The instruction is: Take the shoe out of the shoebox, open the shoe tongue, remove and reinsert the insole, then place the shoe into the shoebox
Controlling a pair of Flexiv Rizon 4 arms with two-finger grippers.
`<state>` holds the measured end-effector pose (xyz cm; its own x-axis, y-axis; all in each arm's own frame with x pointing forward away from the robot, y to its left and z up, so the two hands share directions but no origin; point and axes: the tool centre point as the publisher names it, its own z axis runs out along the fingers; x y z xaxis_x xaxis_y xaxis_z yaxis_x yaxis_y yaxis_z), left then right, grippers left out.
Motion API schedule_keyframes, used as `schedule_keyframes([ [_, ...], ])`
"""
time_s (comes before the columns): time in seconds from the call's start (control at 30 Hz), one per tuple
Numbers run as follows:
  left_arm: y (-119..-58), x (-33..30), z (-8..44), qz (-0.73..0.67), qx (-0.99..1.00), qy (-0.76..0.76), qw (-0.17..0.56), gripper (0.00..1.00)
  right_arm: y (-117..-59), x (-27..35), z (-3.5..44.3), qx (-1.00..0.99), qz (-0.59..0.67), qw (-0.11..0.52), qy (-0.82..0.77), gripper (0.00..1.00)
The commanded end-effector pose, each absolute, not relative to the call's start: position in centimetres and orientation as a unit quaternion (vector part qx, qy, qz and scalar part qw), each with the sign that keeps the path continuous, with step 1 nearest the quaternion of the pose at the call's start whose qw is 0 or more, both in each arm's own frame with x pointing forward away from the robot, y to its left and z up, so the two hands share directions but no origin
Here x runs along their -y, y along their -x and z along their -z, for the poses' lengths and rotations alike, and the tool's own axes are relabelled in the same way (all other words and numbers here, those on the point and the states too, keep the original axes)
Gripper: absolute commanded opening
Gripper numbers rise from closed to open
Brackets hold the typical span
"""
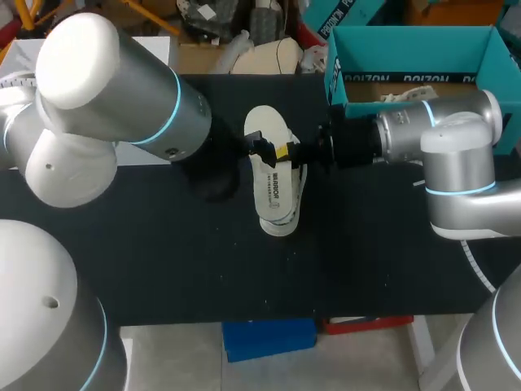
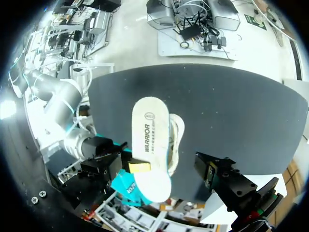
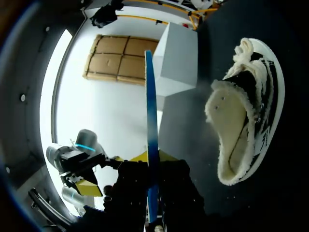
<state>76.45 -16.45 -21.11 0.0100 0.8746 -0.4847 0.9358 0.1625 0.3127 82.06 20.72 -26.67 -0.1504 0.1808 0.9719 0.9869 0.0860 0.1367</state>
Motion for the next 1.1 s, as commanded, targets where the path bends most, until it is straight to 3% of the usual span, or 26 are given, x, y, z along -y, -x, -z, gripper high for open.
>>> schedule_keyframes([
  [0.03, -75.9, 16.5, 20.7, 0.251, -0.626, -0.646, 0.357, 1.0, -82.1, -20.8, 26.7, 0.598, 0.466, 0.431, 0.49, 0.0],
  [0.27, -75.4, 15.3, 20.3, 0.366, -0.578, -0.605, 0.407, 1.0, -82.1, -20.8, 26.7, 0.598, 0.466, 0.431, 0.49, 0.0],
  [0.43, -75.1, 14.5, 20.9, 0.355, -0.567, -0.598, 0.441, 1.0, -82.1, -20.8, 26.7, 0.598, 0.466, 0.431, 0.49, 0.0],
  [1.03, -75.0, 14.4, 21.1, 0.354, -0.567, -0.6, 0.44, 1.0, -82.1, -20.8, 26.7, 0.598, 0.466, 0.431, 0.49, 0.0],
  [1.1, -74.5, 14.1, 21.5, 0.357, -0.553, -0.571, 0.49, 1.0, -82.1, -20.8, 26.7, 0.598, 0.466, 0.431, 0.49, 0.0],
])
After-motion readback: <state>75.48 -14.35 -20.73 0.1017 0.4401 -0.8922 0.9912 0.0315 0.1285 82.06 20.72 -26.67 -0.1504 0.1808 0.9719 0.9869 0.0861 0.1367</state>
